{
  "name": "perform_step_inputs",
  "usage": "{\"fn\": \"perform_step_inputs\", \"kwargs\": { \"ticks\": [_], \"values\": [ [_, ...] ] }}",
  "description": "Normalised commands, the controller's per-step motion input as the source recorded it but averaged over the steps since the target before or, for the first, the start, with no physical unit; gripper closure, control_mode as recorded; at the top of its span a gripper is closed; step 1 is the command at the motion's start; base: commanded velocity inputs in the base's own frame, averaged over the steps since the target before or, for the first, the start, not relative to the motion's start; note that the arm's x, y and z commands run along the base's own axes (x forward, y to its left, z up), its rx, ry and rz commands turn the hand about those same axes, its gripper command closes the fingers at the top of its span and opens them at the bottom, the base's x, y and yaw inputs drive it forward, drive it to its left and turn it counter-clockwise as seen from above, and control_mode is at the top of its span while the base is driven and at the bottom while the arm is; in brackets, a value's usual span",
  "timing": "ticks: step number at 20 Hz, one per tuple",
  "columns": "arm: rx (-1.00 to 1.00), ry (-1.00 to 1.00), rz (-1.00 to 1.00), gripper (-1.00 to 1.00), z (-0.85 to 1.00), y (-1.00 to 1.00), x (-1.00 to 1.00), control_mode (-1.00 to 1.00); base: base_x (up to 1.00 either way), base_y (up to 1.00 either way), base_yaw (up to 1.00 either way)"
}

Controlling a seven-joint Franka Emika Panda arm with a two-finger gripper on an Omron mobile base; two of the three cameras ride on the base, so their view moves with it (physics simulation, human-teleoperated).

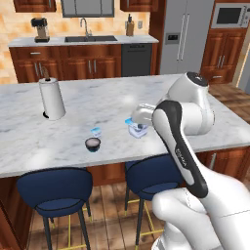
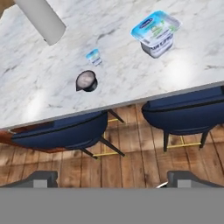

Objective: Stack the yogurt containers by placing the smaller containers on top of the larger containers.

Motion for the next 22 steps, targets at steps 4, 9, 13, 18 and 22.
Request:
{"fn": "perform_step_inputs", "kwargs": {
  "ticks": [4,9,13,18,22],
  "values": [
    [0.01,0.0,-0.04,-1.0,-0.27,0.17,0.04,-1.0,0.0,0.0,0.0],
    [0.01,0.0,0.0,-1.0,-0.4,0.08,0.09,-1.0,0.0,0.0,0.0],
    [0.0,0.0,0.0,-1.0,-0.35,0.18,0.27,-1.0,0.0,0.0,0.0],
    [0.01,0.02,0.0,-1.0,-0.32,0.32,0.44,-1.0,0.0,0.0,0.0],
    [0.03,0.0,0.0,-1.0,-0.22,0.29,0.42,-1.0,0.0,0.0,0.0]
  ]
}}
